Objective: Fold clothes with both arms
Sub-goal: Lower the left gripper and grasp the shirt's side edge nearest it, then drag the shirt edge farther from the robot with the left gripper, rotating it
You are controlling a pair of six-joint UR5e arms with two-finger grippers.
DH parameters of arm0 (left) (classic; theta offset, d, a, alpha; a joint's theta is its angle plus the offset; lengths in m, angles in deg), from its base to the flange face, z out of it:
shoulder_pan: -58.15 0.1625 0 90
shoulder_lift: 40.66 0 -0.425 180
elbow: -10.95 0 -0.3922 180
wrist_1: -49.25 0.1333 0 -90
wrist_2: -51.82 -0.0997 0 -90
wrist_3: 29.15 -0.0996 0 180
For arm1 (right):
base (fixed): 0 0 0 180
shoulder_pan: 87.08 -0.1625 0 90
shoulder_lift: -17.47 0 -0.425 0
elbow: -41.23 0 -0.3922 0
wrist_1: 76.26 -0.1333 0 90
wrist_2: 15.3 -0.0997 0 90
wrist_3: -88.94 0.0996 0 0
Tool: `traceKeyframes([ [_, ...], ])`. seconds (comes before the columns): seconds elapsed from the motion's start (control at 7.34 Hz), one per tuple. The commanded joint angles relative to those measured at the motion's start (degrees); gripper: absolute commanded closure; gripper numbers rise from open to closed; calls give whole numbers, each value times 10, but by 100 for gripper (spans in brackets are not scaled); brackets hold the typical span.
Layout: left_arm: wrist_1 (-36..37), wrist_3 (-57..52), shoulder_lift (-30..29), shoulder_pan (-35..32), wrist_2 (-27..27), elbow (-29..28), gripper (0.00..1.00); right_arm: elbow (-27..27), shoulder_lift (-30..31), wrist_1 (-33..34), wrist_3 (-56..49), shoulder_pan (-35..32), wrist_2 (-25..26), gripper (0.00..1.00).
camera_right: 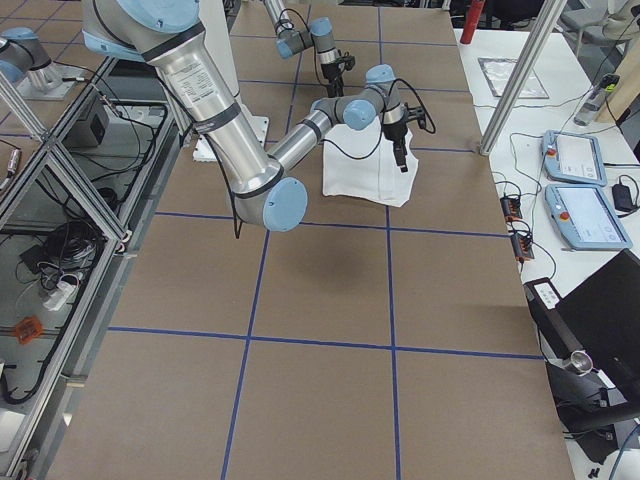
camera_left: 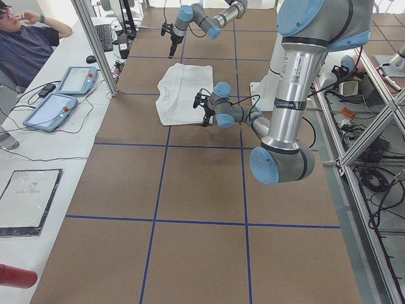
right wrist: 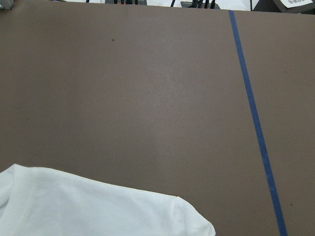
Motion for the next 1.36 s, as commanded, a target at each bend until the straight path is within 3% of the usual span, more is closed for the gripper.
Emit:
traceKeyframes([
  [0.0,0,16,-2,11,0,1,83,0,0,0,1,0,0,0],
  [0.14,0,16,-2,11,0,1,100,0,2,0,0,0,0,0],
  [0.41,2,15,3,10,0,24,100,0,2,-1,0,0,0,0],
  [0.55,5,8,36,9,3,52,100,0,1,-1,0,0,0,0],
  [0.82,10,-89,59,-54,3,44,100,0,1,-2,0,1,-1,0],
  [0.95,17,-163,51,-119,4,7,100,1,1,-2,1,1,-1,0],
  [1.09,20,-221,6,-183,6,-49,100,1,0,-2,2,2,-1,0],
  [1.23,19,-262,-78,-228,6,-151,100,0,0,-3,5,3,-1,0],
])
